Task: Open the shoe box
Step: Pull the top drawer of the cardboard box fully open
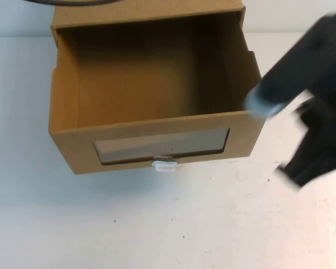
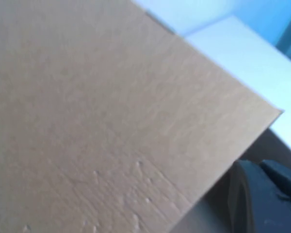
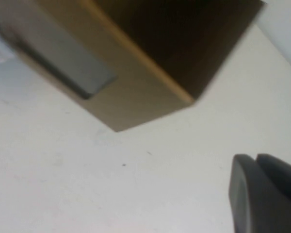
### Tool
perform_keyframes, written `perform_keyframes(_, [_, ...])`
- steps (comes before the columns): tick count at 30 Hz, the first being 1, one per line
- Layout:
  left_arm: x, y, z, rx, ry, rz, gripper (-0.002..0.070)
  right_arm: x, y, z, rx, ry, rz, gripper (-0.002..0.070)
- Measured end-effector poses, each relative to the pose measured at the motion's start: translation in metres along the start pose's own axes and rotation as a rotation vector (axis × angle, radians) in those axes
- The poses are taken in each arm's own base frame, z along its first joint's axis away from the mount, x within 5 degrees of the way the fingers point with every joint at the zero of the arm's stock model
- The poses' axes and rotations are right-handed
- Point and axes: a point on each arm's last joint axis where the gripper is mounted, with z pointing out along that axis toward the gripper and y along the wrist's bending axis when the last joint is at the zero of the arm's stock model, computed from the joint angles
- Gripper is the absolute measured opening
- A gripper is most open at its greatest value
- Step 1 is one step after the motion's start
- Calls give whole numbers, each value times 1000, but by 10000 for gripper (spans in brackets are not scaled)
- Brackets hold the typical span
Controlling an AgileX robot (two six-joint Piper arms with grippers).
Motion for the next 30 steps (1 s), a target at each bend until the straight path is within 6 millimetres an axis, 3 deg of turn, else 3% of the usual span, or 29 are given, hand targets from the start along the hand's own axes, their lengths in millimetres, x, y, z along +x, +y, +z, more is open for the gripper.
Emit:
perform_keyframes(6, [9,-18,-38,-16,0,17,-5,19,-72,17,117,55,275,-10])
perform_keyframes(14, [75,-31,-68,-135,30,8,-5,45,-128,37,74,80,497,-12])
perform_keyframes(21, [168,-49,-99,-267,-218,50,-5,56,-137,43,27,-37,571,-13])
perform_keyframes(27, [256,-59,-112,-377,-438,50,-5,82,-114,51,-10,-122,637,-13])
perform_keyframes(30, [292,-64,-118,-409,-522,56,-5,97,-103,56,-16,-165,669,-13])
